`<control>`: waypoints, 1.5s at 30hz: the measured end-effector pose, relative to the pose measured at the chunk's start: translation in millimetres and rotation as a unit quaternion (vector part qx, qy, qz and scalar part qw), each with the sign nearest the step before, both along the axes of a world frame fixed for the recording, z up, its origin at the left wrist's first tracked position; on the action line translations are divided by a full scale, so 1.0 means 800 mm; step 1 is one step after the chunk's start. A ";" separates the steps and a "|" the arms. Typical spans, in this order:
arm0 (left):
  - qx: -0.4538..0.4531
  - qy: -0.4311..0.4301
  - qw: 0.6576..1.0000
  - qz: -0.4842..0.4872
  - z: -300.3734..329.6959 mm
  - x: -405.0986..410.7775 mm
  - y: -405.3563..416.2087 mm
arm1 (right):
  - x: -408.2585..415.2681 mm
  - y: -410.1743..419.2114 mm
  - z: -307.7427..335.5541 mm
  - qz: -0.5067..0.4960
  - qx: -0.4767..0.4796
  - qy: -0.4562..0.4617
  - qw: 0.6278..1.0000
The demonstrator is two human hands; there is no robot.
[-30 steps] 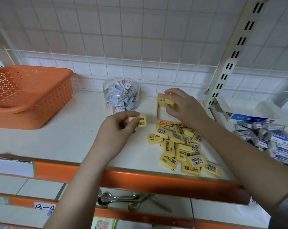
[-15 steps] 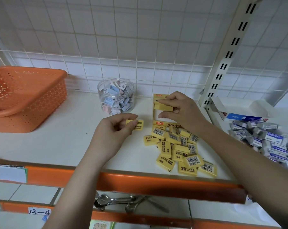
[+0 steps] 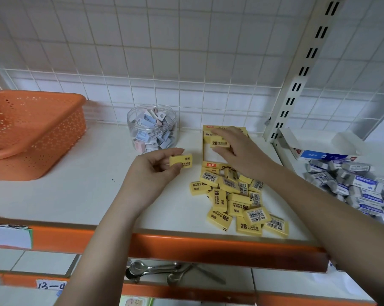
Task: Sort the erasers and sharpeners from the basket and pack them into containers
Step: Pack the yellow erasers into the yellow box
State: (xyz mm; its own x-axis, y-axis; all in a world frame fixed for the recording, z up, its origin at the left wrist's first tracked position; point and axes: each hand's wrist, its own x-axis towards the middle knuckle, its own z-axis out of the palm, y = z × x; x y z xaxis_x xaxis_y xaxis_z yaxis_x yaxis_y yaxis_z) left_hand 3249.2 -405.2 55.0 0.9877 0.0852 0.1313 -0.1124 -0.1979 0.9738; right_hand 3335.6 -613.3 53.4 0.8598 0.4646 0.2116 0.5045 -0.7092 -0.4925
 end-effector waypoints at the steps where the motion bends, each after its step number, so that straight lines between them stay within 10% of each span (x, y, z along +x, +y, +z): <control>1: -0.003 0.002 1.000 0.001 0.001 0.001 0.000 | 0.002 -0.001 -0.002 -0.002 -0.002 -0.010 1.000; 27: -0.031 0.019 0.999 0.030 -0.009 0.005 0.019 | 0.064 0.026 -0.029 -0.142 0.048 0.008 0.989; 45: 0.232 -0.033 0.972 0.008 -0.005 0.077 0.003 | 0.043 0.013 -0.005 -0.155 0.035 0.008 0.987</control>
